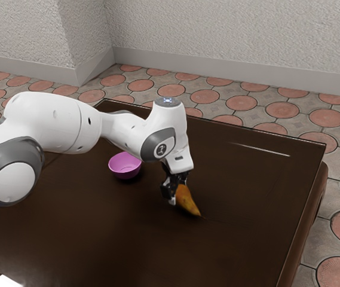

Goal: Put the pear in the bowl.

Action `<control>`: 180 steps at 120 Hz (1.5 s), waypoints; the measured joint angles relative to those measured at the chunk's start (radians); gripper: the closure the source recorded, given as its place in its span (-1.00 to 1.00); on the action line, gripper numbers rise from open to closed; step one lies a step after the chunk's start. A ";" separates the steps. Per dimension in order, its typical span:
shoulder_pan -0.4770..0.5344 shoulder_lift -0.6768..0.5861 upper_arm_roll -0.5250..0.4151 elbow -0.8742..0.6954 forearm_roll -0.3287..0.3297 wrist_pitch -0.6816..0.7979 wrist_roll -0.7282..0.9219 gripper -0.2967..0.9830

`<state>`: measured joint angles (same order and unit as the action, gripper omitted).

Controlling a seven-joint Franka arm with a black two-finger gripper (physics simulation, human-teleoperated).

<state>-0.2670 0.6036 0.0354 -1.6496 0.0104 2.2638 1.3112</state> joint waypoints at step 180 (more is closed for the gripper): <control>0.296 -0.064 0.054 0.046 0.017 0.053 0.052 -0.06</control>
<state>0.0294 0.5396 0.0895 -1.6040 0.0270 2.3173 1.3630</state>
